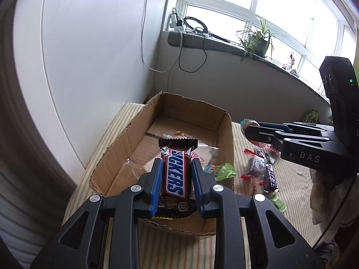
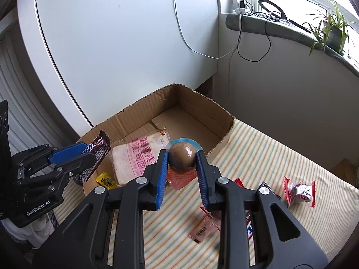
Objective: Organize snacks
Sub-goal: 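Carry the Snickers bar and brown egg into the box and release both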
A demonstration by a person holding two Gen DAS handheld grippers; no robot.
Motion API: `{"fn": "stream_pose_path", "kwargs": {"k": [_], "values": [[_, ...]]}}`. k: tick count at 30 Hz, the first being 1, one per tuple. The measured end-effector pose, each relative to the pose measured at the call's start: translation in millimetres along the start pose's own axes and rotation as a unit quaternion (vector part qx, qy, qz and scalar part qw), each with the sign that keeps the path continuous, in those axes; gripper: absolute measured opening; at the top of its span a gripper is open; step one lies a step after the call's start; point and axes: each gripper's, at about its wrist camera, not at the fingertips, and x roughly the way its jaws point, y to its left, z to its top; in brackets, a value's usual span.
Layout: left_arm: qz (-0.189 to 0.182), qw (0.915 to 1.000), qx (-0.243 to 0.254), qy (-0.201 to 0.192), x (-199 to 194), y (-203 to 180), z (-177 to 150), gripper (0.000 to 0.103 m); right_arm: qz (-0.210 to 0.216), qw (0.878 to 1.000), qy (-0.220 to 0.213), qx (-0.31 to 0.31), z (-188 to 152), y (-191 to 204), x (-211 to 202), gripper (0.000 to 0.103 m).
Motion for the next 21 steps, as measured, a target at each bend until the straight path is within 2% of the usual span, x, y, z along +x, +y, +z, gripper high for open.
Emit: {"fn": "stream_pose_path", "kwargs": {"k": [10,11,13,14,16,18,21], "values": [[0.005,0.9999,-0.006,0.006,7,9,0,0.025,0.017,1.0,0.019,0.0,5,13,30,0.027],[0.007,0.9999,-0.008,0.006,7,10,0,0.025,0.016,1.0,0.016,-0.001,5,14,29,0.029],[0.008,0.9999,-0.009,0.006,8,9,1,0.025,0.012,1.0,0.012,-0.003,5,14,26,0.045],[0.009,0.9999,-0.01,0.006,8,8,1,0.027,0.011,1.0,0.008,-0.003,6,14,23,0.056],[0.01,0.9999,-0.009,0.003,6,6,2,0.032,0.007,1.0,-0.002,-0.006,6,14,15,0.059],[0.012,0.9999,-0.007,-0.003,2,3,2,0.044,0.004,1.0,-0.005,-0.007,7,14,11,0.059],[0.012,0.9999,-0.006,-0.01,-4,0,3,0.046,0.0,1.0,-0.009,-0.003,6,10,2,0.059]]}}
